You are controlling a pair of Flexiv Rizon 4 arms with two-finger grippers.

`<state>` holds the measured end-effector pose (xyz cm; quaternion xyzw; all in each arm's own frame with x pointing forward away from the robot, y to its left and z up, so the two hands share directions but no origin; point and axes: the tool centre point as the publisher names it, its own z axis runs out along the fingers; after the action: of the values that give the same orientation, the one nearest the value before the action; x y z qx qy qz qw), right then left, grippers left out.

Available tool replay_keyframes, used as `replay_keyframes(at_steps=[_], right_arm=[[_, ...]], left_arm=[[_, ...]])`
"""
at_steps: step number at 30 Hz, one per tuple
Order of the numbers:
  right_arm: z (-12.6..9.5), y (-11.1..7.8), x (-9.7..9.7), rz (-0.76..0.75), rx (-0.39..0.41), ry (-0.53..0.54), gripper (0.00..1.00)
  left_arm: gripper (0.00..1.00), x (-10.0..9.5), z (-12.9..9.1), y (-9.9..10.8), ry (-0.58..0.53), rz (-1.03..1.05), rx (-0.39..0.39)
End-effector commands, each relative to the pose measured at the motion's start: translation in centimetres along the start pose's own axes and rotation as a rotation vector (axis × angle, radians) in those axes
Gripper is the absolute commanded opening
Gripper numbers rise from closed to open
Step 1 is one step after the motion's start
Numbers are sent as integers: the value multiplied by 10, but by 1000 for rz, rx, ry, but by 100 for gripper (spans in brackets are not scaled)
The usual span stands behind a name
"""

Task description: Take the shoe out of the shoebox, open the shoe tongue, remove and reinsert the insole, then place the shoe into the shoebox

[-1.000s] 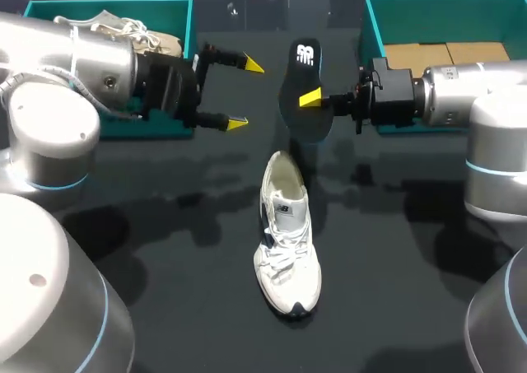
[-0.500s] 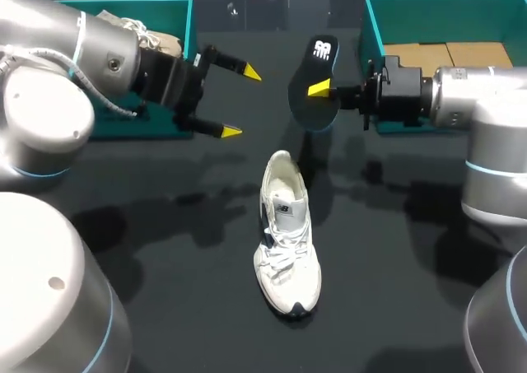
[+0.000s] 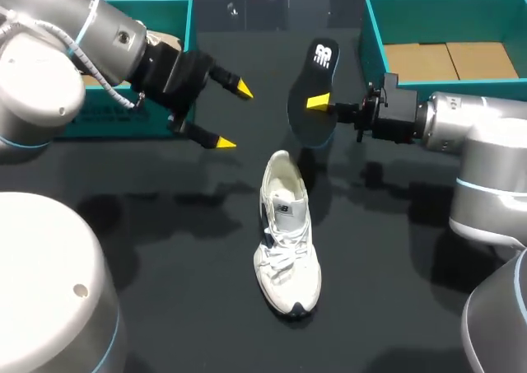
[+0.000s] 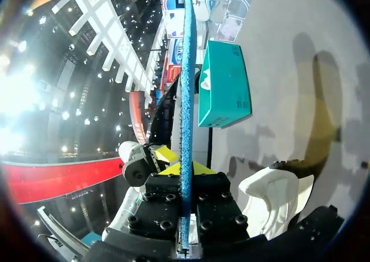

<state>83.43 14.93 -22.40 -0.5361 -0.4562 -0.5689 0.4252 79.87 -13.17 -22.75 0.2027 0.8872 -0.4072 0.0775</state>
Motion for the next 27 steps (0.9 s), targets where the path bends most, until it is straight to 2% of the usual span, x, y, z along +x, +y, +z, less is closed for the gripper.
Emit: replay_keyframes(at_steps=[1,3,4,7,10,12,17,19,20,27], right_arm=[[2,1,0,1,1,-4,0],[2,1,0,1,1,-4,0],[2,1,0,1,1,-4,0],[9,-8,-4,-104,-5,-25,0],[9,-13,-10,-144,-31,22,0],[9,-15,-13,-166,-31,62,0],[13,-15,-22,-247,-33,35,0],[13,-19,-24,-359,-21,-27,0],[13,-19,-24,-359,-21,-27,0],[13,-19,-24,-359,-21,-27,0]], left_arm=[[100,-8,0,0,222,-149,5],[100,-8,0,0,222,-149,5],[100,-4,8,0,223,-180,-33],[100,5,20,11,290,-285,-59],[100,15,24,19,325,-338,-95],[100,23,26,22,327,-357,-130],[100,38,38,27,321,-376,-170],[100,50,43,25,302,-302,-156],[100,56,44,24,298,-280,-166],[100,56,44,24,298,-280,-166]])
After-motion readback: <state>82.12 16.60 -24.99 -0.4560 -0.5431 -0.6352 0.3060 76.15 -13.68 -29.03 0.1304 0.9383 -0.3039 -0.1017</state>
